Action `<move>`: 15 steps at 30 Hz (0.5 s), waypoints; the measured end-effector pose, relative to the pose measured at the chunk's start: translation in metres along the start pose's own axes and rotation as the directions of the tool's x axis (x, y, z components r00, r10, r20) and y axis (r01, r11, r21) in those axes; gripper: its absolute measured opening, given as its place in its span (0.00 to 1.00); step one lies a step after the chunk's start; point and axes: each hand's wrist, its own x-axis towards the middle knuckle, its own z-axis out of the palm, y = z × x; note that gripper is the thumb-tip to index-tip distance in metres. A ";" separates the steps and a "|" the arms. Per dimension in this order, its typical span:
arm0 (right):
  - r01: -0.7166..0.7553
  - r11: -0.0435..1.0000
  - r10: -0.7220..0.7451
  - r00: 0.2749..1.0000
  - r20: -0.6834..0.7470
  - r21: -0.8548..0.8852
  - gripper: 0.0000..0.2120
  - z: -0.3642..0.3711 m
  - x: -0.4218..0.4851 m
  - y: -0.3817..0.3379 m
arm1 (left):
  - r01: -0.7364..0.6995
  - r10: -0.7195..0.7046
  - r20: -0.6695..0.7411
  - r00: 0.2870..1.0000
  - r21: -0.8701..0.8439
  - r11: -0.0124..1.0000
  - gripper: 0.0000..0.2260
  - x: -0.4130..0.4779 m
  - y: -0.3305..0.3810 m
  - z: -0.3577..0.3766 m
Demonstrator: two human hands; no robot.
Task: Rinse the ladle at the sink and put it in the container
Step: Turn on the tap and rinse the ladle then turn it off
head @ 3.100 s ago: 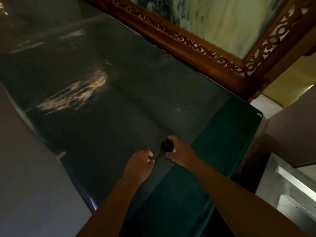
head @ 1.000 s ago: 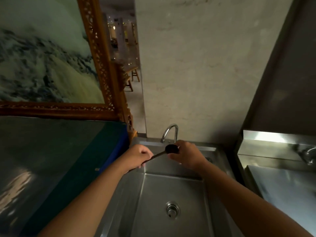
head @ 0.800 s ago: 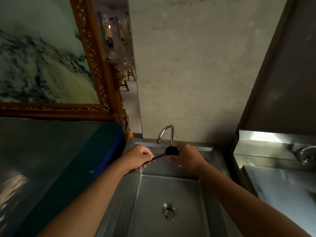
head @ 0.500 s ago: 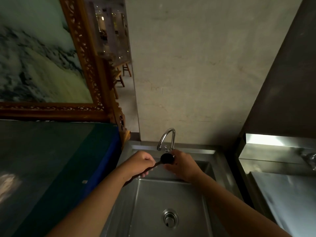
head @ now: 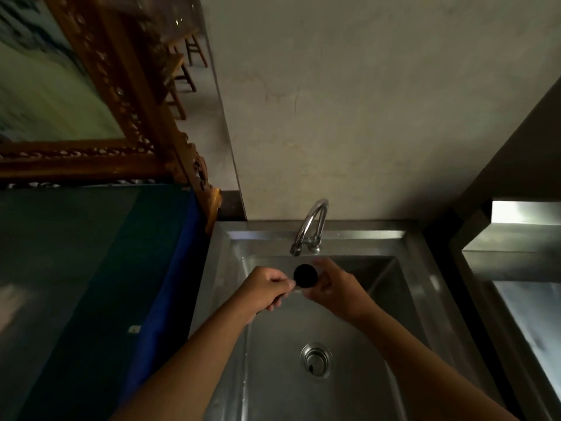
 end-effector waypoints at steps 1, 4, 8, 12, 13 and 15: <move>-0.026 0.999 0.026 1.000 0.017 0.019 0.28 0.002 0.005 0.011 | 0.018 -0.018 0.004 1.000 0.001 1.000 0.05 0.008 -0.006 0.002; -0.122 0.990 0.119 0.992 0.045 0.069 0.19 0.005 0.028 0.048 | 0.059 -0.059 -0.001 0.998 -0.001 0.998 0.05 0.028 -0.025 0.009; -0.226 0.972 0.228 0.974 -0.013 0.066 0.08 0.008 0.076 0.091 | 0.083 -0.085 -0.033 0.996 -0.056 0.995 0.07 0.052 -0.041 0.017; -0.317 0.924 0.346 0.932 -0.112 0.215 0.26 0.020 0.131 0.112 | 0.100 -0.112 -0.088 0.990 -0.129 0.987 0.09 0.075 -0.056 0.027; -0.304 0.924 0.342 0.928 -0.148 0.232 0.30 0.024 0.142 0.113 | 0.103 -0.118 -0.102 0.988 -0.147 0.984 0.09 0.079 -0.059 0.028; -0.251 0.942 0.296 0.934 -0.199 0.223 0.32 0.032 0.162 0.114 | 0.101 -0.120 -0.108 0.987 -0.164 0.981 0.08 0.087 -0.064 0.030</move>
